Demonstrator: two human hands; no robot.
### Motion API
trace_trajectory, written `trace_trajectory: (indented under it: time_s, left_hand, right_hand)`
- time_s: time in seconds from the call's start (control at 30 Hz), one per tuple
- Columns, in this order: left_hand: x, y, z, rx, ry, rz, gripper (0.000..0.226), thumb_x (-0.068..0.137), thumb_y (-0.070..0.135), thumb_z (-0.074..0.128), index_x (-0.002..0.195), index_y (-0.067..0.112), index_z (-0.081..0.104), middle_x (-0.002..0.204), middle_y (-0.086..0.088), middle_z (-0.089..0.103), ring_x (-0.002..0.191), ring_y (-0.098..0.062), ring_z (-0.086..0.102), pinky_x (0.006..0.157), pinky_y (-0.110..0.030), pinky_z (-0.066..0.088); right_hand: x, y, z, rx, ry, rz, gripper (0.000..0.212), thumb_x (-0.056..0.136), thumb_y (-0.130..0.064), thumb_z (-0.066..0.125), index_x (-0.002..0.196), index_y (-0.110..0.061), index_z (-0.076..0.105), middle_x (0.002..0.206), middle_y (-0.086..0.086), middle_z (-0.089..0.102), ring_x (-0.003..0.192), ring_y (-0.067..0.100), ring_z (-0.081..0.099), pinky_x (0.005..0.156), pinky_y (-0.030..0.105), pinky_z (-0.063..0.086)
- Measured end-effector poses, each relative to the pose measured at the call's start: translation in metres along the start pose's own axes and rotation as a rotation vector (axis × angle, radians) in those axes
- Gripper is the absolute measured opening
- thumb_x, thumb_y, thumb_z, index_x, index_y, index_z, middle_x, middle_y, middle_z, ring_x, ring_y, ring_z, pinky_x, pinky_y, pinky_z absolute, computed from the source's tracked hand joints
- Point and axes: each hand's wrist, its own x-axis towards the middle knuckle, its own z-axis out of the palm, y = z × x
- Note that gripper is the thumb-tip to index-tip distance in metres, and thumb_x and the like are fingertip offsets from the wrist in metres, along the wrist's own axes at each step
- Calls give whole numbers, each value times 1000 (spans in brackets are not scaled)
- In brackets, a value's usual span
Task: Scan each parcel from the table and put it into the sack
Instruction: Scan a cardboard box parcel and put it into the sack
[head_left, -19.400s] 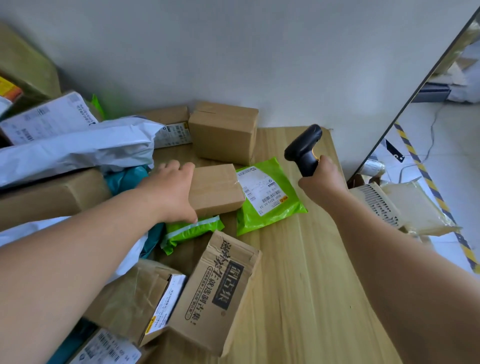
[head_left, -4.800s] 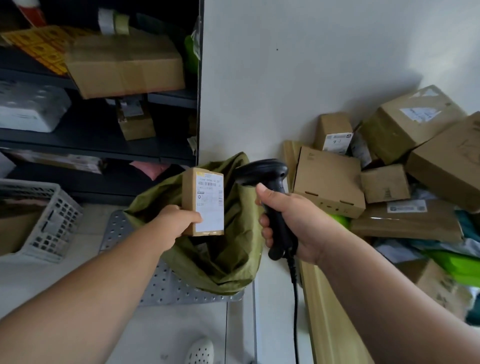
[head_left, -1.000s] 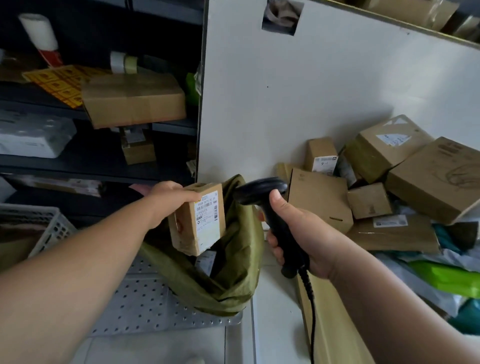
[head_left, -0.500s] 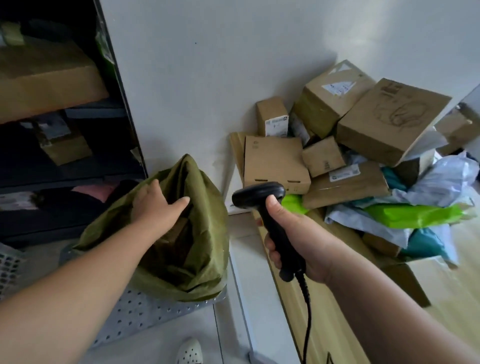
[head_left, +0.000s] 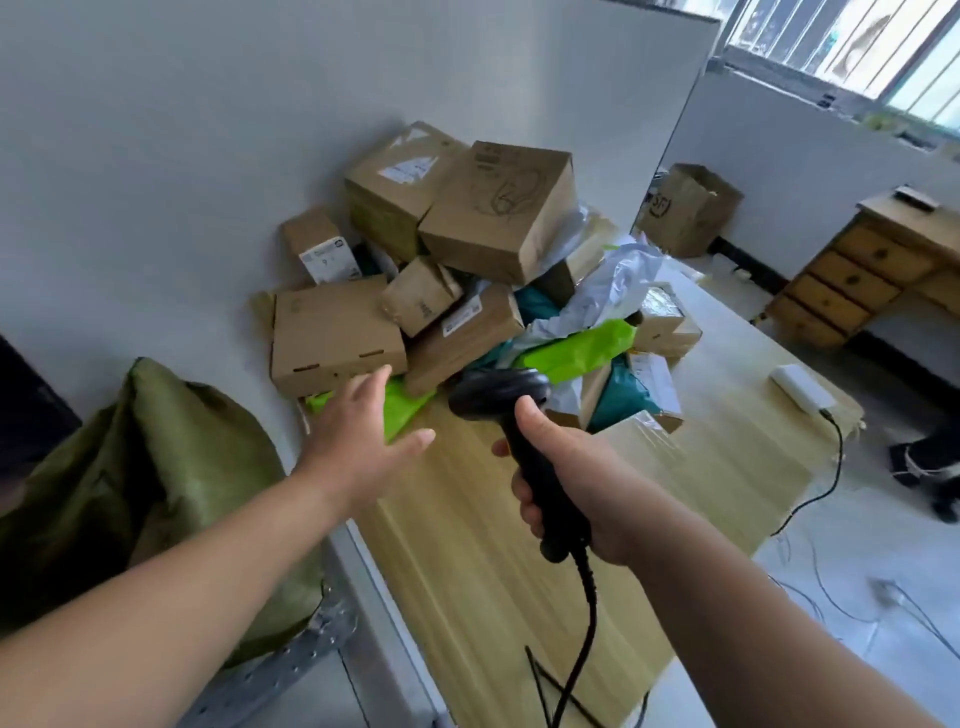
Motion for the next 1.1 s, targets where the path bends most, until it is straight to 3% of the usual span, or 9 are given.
trace_trajectory:
  time_s: [0.2, 0.37, 0.5, 0.6, 0.73, 0.8, 0.9, 1.0, 1.1]
  left_hand:
    - [-15, 100, 78, 79, -126, 58, 101, 75, 65, 62, 152, 22, 14, 156, -2, 21, 143, -19, 18, 112, -36, 22]
    - [-9, 184, 158, 175, -248, 16, 114, 67, 68, 67, 153, 22, 8, 160, -6, 9, 147, -23, 5, 118, -42, 14]
    - [12, 217, 200, 307, -281, -24, 118, 66, 69, 68, 153, 22, 3, 161, -6, 0, 147, -25, -1, 116, -44, 9]
    - [29, 224, 221, 381, -316, -96, 123, 65, 71, 67, 153, 20, -2, 161, -9, -5, 147, -27, -6, 116, -46, 8]
    - [36, 218, 243, 479, -320, -168, 116, 66, 65, 70, 150, 14, 9, 156, -12, 15, 144, -30, 14, 113, -45, 19]
    - [31, 212, 248, 525, -256, -149, 95, 66, 56, 72, 139, 14, 28, 142, -11, 34, 131, -30, 33, 105, -42, 30]
    - [18, 206, 248, 548, -219, -197, 83, 58, 54, 72, 123, 17, 38, 126, -9, 38, 117, -29, 40, 91, -38, 39]
    - [3, 200, 240, 443, -251, -400, 89, 49, 55, 72, 122, 15, 40, 117, -7, 33, 104, -25, 42, 80, -32, 39]
    - [-17, 191, 221, -110, -258, -697, 98, 51, 51, 72, 135, 14, 37, 128, -8, 37, 98, -20, 44, 76, -30, 39]
  right_hand:
    - [-35, 36, -108, 71, 33, -26, 73, 60, -77, 58, 95, -13, 60, 56, 2, 55, 43, 18, 51, 45, 27, 40]
    - [-55, 67, -207, 118, 42, -9, 73, 74, -74, 56, 108, -10, 61, 58, 2, 57, 47, 17, 53, 47, 26, 44]
    - [-62, 86, -261, 157, 40, 9, 87, 53, -78, 61, 109, -10, 62, 60, 2, 57, 47, 17, 53, 47, 26, 45]
    - [-62, 99, -289, 177, 30, 19, 90, 51, -79, 62, 109, -11, 62, 60, 3, 56, 48, 18, 52, 47, 28, 43]
    - [-60, 114, -308, 175, 19, 28, 91, 49, -79, 63, 110, -11, 62, 61, 3, 56, 48, 17, 52, 47, 28, 43]
    - [-58, 119, -314, 171, 16, 36, 88, 52, -78, 62, 110, -11, 62, 61, 3, 56, 48, 17, 53, 48, 29, 43]
    - [-56, 120, -314, 171, 6, 56, 89, 51, -78, 61, 109, -11, 62, 61, 3, 56, 48, 17, 52, 48, 29, 43]
    - [-56, 114, -309, 169, -26, 47, 93, 46, -79, 63, 109, -11, 64, 62, 3, 56, 49, 17, 52, 50, 29, 42]
    - [-53, 102, -297, 161, -78, 36, 96, 42, -80, 65, 108, -11, 64, 62, 3, 56, 49, 18, 52, 49, 28, 44]
